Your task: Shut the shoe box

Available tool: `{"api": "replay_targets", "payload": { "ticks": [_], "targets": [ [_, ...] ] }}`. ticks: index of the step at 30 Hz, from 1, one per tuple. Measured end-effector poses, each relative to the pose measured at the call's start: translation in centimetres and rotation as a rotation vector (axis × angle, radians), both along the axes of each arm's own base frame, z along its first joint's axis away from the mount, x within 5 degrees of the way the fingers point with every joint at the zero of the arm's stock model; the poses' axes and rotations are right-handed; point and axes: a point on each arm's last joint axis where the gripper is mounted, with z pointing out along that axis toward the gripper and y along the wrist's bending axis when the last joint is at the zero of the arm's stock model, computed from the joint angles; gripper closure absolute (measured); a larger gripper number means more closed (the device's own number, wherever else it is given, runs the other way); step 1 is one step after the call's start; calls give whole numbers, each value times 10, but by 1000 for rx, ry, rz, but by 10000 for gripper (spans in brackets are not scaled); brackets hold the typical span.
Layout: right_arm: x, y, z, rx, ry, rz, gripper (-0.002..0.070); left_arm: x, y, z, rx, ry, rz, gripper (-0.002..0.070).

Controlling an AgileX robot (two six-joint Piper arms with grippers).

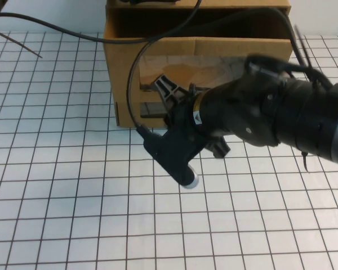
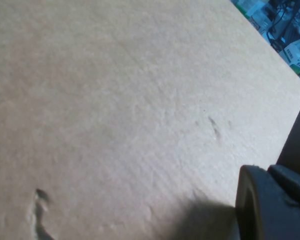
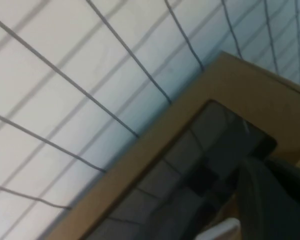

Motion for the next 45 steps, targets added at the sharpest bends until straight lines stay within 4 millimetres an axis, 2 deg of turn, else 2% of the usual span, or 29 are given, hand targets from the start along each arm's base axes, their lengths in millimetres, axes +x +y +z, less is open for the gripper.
{"api": "replay_targets", "payload": {
  "ticks": [4, 11, 18, 20, 28, 32, 34, 38, 41, 43, 45],
  "targets": [
    [15, -1, -6, 50, -104, 24, 690, 0, 0, 0, 6, -3, 0, 680],
    [48, -11, -28, 110, -140, -13, 691, 0, 0, 0, 7, -5, -1, 680],
    [97, -25, -21, 262, -127, -190, 691, -1, -2, 0, 6, -7, -11, 680],
    [103, -26, -22, 280, -119, -212, 691, -2, -3, 0, 9, -12, -18, 680],
    [104, -28, -21, 270, -97, -233, 690, -3, -5, -1, 13, -16, -31, 680],
    [88, -26, -10, 249, -93, -215, 691, -5, -3, 1, 44, -31, -41, 680],
    [71, -26, -1, 226, -81, -203, 691, -8, 0, 4, 75, -43, -34, 680],
    [22, -20, 13, 201, 34, -192, 691, -14, 18, 15, 143, -53, 2, 680],
    [-17, -18, 27, 226, 209, -217, 691, -18, 45, 36, 161, -96, 78, 680],
    [-36, -20, 40, 313, 328, -252, 691, -27, 64, 55, 164, -134, 125, 680],
    [-51, -26, 61, 450, 410, -297, 691, -44, 82, 80, 166, -180, 159, 680]
  ]
}}
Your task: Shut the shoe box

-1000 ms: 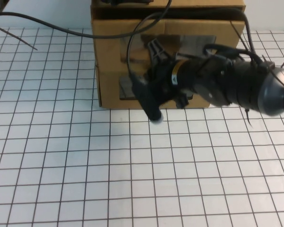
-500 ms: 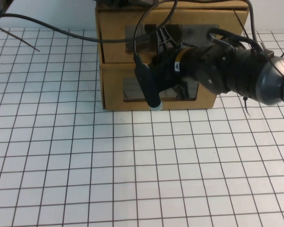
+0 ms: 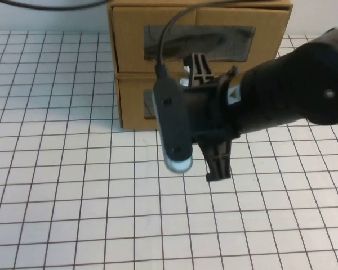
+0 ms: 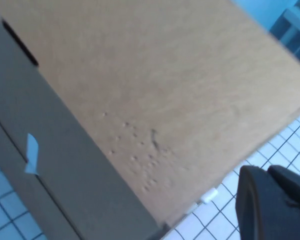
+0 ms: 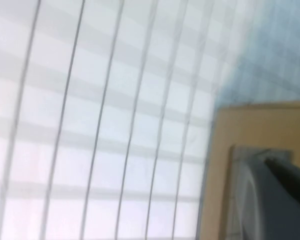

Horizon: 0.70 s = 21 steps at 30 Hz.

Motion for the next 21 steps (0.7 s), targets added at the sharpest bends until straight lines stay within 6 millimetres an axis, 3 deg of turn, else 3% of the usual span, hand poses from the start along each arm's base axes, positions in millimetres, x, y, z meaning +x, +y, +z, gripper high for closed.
{"api": "replay_targets", "payload": {
  "ticks": [4, 7, 11, 16, 21],
  "targets": [
    [-16, -25, 47, 291, 34, -182, 690, -46, 21, 47, 16, -93, 29, 680],
    [-22, -61, 84, 553, 51, -383, 691, -87, 34, 77, 56, -165, 97, 680],
    [-39, -115, 119, 814, 79, -609, 691, -144, 48, 98, 119, -227, 181, 680],
    [-84, -165, 139, 1039, 99, -772, 691, -228, 61, 100, 138, -308, 227, 680],
    [-129, -184, 116, 1115, 120, -792, 691, -303, 71, 55, 121, -405, 278, 680]
  ]
}}
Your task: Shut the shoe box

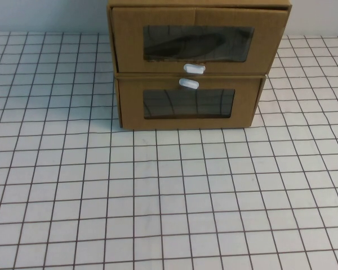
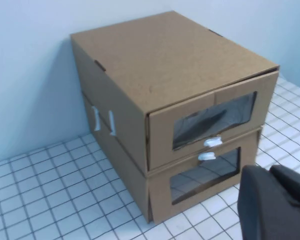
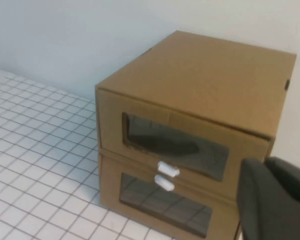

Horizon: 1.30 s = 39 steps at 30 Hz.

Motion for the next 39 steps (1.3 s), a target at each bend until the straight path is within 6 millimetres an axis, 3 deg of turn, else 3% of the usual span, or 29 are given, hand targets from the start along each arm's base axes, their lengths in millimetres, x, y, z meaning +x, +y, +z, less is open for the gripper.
{"api": "replay_targets", "payload": {
  "ticks": [2, 5, 9, 18, 24, 28, 39],
  "targets": [
    [-16, -6, -13, 39, -1, -5, 691, -25, 6, -29, -29, -42, 49, 680],
    [-40, -17, -36, 79, -41, -19, 690, -48, 13, -76, -63, -50, 112, 680],
    [-60, -25, -70, 144, -77, -29, 690, -66, 16, -122, -69, -30, 129, 680],
    [-86, -34, -157, 179, -23, -24, 691, -88, 12, -175, -175, -38, 80, 680],
    [-87, -33, -203, 145, 54, -22, 691, -92, 10, -215, -185, 8, 69, 680],
    [-86, -32, -213, 127, 103, -18, 690, -78, 11, -241, -197, 56, 98, 680],
    [-88, -28, -215, 176, 165, 19, 691, -60, 13, -271, -249, 78, 164, 680]
  ]
}}
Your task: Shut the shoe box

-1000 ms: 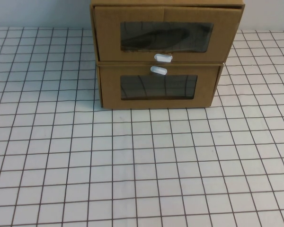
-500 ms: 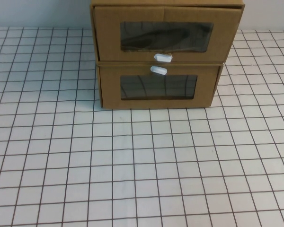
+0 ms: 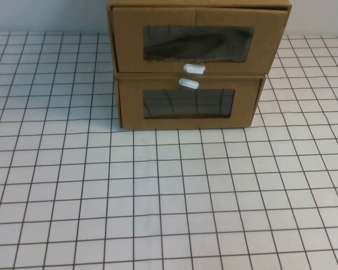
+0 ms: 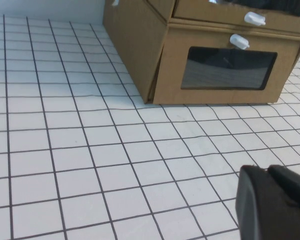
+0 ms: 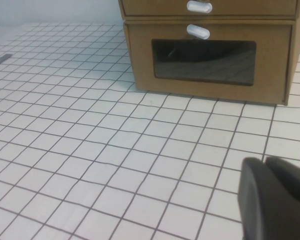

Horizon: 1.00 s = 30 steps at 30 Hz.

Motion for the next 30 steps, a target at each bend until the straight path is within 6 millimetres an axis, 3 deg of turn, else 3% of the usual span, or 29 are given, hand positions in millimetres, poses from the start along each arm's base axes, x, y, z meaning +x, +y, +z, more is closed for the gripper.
{"api": "replay_targets", "payload": {
  "ticks": [10, 13, 19, 23, 30],
  "targets": [
    [0, 0, 0, 4, 1, 2, 690, 1, 0, -3, -13, 14, 4, 680],
    [0, 0, 0, 4, 1, 2, 690, 7, 6, -6, 32, -38, 73, 680],
    [0, 0, 0, 5, 0, 2, 691, 23, 22, -31, 301, -195, 208, 680],
    [0, 0, 0, 4, 1, 2, 690, 27, 23, -56, 353, -150, 203, 680],
    [0, 0, 0, 4, 1, 2, 691, 25, 23, -69, 386, -45, 179, 680]
  ]
}}
